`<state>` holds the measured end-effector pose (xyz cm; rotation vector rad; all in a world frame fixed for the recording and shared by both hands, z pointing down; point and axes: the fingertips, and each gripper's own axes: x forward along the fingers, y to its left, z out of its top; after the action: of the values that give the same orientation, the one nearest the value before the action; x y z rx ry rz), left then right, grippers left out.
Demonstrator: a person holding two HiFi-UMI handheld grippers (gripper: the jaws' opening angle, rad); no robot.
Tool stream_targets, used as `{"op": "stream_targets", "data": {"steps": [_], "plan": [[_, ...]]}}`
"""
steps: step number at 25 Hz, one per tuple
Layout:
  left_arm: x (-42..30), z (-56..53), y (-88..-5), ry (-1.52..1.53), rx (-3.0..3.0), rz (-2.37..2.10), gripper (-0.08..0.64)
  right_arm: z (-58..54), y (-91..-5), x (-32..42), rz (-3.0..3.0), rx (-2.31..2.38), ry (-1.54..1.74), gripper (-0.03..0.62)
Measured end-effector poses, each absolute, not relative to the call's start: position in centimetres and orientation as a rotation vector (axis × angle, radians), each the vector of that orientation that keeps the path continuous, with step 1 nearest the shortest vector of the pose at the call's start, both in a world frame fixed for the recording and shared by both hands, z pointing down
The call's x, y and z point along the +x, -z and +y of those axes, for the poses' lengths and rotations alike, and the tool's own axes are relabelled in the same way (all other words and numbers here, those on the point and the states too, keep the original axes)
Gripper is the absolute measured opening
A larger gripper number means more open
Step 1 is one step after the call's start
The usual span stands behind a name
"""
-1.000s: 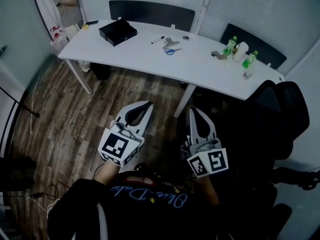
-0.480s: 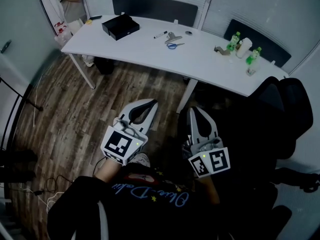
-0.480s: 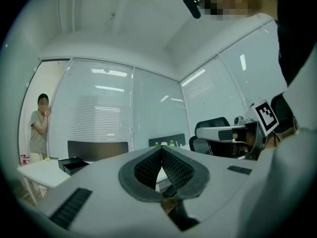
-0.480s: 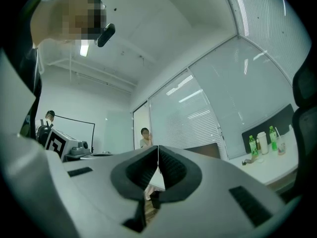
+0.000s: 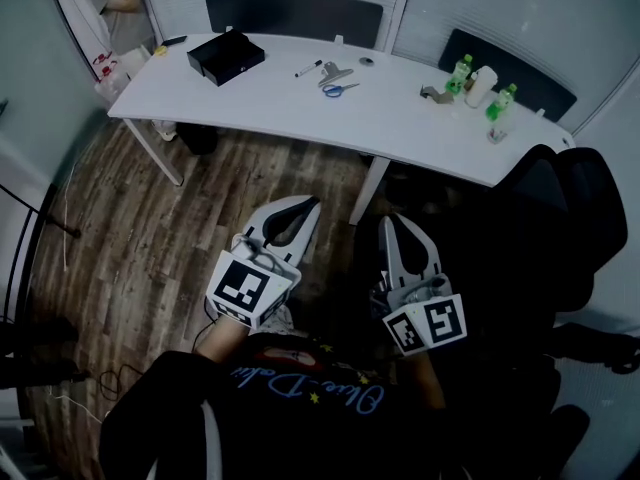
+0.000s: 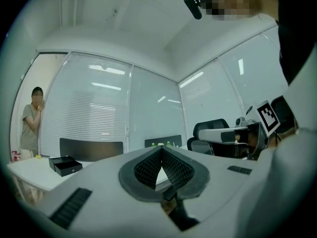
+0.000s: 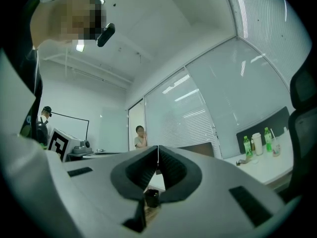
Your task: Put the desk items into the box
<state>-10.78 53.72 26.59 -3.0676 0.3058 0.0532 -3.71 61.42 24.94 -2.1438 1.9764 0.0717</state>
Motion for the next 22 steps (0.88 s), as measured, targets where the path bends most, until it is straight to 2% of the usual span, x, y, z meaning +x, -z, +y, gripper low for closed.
{"op": "stream_targets", "data": {"steps": [22], "plan": [[-6.9, 43.4, -26.6, -0.082, -3.075, 0.202, 0.008, 51.0, -25.1, -0.4, 1.92, -2.201, -0.054, 0.011]]}}
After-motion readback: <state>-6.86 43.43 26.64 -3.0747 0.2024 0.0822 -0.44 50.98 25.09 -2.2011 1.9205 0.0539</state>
